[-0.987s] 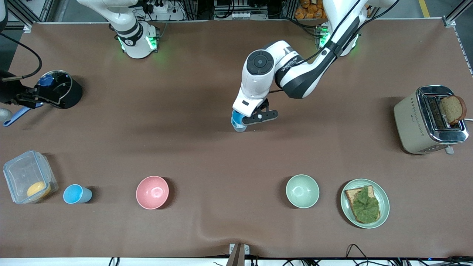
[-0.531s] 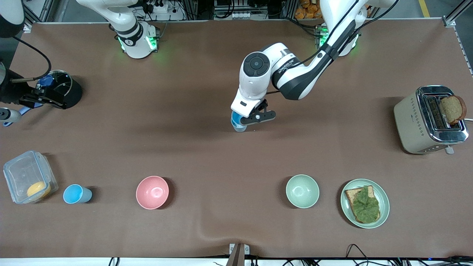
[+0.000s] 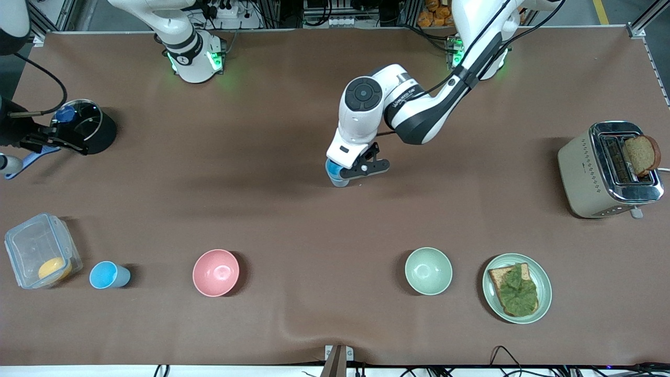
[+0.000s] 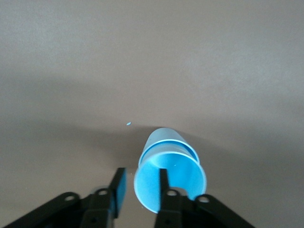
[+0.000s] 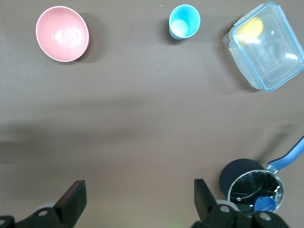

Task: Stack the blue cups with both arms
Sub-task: 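Open the left gripper and draw it back toward the toaster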

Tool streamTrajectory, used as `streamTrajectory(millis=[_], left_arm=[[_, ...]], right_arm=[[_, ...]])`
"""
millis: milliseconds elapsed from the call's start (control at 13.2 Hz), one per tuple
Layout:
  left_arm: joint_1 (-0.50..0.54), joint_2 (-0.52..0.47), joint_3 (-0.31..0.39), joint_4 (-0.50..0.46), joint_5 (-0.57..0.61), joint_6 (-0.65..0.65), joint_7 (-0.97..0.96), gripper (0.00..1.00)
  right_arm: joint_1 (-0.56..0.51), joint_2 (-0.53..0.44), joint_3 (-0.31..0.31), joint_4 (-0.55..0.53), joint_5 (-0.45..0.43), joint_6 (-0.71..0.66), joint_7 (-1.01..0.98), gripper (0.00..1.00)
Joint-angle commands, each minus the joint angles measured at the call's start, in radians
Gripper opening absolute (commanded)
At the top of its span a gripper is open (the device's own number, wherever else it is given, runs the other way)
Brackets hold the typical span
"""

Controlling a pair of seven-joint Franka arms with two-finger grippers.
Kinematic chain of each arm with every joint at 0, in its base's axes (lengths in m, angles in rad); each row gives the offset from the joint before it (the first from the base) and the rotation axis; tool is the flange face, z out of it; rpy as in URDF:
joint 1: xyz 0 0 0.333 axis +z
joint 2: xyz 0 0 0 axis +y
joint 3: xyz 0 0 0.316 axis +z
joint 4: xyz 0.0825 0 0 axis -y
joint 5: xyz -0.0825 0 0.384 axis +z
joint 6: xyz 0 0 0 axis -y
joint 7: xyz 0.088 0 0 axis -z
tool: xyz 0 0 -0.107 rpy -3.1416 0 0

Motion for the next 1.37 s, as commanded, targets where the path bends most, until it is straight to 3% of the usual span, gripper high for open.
streamTrajectory(millis=[0, 455, 759, 987, 1290], left_arm=[[0.014, -0.03, 0.002, 0.014, 0.034, 0.002, -0.015, 1.0], [0.206, -0.229, 0.001, 0.023, 0.035, -0.018, 0.002, 1.0], [0.405, -0.32, -0.007, 0.059, 0.012, -0.186, 0.319, 1.0], [0.517, -0.355, -0.008, 0.062, 0.007, -0.23, 0.496, 1.0], [0.622, -0.364, -0.001, 0.198, -0.109, -0.332, 0.655, 1.0]], right_arm=[[-0.028, -0.032, 0.006, -0.001, 0.035, -0.028, -0.026, 1.0], [-0.043, -0.112, 0.005, -0.064, 0.04, -0.051, -0.026, 1.0], [-0.035, -0.115, 0.011, -0.064, 0.04, -0.056, -0.017, 1.0], [-0.034, -0.115, 0.011, -0.064, 0.04, -0.065, -0.014, 1.0], [-0.034, -0.115, 0.011, -0.066, 0.04, -0.065, -0.016, 1.0]])
